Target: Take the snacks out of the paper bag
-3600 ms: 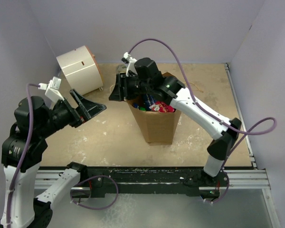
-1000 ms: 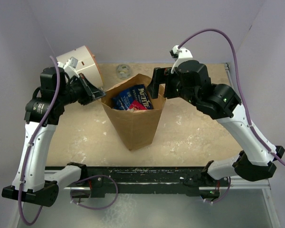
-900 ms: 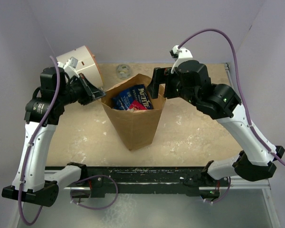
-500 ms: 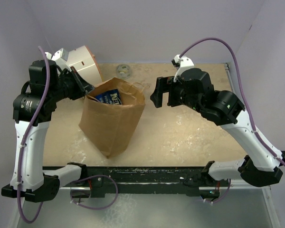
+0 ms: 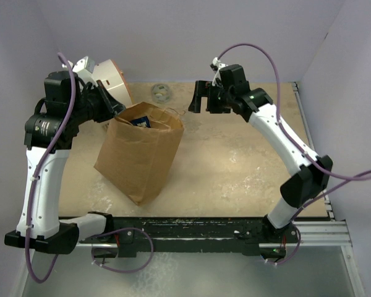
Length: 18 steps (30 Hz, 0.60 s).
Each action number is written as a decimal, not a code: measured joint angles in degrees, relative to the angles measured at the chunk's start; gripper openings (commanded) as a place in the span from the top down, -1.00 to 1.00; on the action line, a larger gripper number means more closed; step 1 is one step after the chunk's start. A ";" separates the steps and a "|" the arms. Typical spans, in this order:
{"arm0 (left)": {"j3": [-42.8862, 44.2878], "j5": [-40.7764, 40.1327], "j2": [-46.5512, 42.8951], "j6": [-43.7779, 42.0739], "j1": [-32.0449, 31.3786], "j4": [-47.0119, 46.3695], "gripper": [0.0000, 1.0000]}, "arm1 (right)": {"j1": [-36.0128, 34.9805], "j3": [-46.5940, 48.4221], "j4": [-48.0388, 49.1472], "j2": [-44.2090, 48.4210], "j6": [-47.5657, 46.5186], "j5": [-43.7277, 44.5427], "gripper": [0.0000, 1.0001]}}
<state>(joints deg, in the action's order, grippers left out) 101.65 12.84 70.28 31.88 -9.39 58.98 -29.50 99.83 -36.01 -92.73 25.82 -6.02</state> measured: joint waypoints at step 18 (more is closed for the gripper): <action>-13.29 5.77 -12.48 3.48 0.02 -3.08 1.00 | 6.27 -8.98 34.14 -18.93 38.60 -24.85 -0.71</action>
<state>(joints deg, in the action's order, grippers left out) 88.36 18.61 57.80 35.35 -9.37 55.90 -23.22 90.85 -1.87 -111.66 64.42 -30.87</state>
